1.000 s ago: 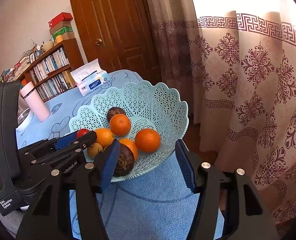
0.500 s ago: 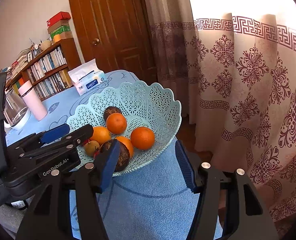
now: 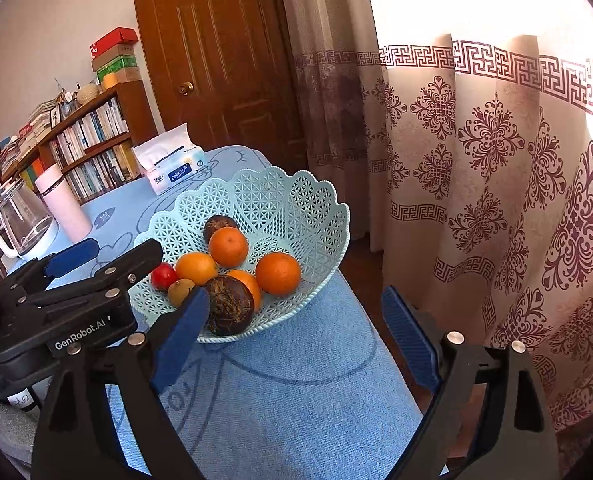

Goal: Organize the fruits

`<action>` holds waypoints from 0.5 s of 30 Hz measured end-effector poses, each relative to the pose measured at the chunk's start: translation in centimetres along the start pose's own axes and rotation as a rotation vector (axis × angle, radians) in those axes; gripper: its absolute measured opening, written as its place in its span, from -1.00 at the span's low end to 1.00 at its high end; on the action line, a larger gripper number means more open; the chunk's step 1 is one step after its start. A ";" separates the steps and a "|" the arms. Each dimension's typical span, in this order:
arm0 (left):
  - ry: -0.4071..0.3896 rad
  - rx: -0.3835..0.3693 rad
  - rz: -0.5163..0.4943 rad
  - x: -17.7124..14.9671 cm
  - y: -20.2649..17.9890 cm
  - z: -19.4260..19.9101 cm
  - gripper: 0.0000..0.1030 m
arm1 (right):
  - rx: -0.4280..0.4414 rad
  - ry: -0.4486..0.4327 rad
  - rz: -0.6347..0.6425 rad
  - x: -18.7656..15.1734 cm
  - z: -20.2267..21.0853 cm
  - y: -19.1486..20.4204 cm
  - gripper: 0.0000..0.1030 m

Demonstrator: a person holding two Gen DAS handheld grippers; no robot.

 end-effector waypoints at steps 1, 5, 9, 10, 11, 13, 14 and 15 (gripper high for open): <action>-0.007 0.007 0.000 0.0 0.1 0.2 0.75 | -0.002 0.001 0.004 0.0 0.1 0.1 0.79; -0.035 0.047 -0.018 0.0 0.4 0.9 0.82 | -0.006 0.018 0.022 -0.4 0.1 0.5 0.86; -0.045 0.072 -0.030 -0.2 0.6 1.3 0.86 | 0.001 0.042 0.044 -0.6 0.0 1.1 0.89; -0.046 0.073 -0.028 -0.2 0.7 1.4 0.89 | 0.004 0.047 0.051 -0.7 0.0 1.3 0.89; -0.047 0.075 -0.026 -0.3 0.8 1.5 0.89 | 0.005 0.052 0.059 -0.7 0.0 1.5 0.89; -0.047 0.082 -0.023 -0.3 0.9 1.5 0.89 | 0.006 0.057 0.074 -0.8 -0.1 1.9 0.90; -0.047 0.086 -0.021 -0.3 1.1 1.6 0.90 | 0.003 0.058 0.082 -0.8 -0.1 2.1 0.90; -0.047 0.092 -0.019 -0.3 1.1 1.6 0.90 | -0.003 0.057 0.093 -0.8 0.0 2.4 0.90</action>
Point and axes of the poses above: each gripper's, at about its wrist camera, not at the fingertips, and z roughly against the way its jaws point, y to its left, x to its top, the point moved 1 cm from there along -z, roughly the way its jaws point, and after that the axes turned 9 degrees about z, right-handed, at the moved point
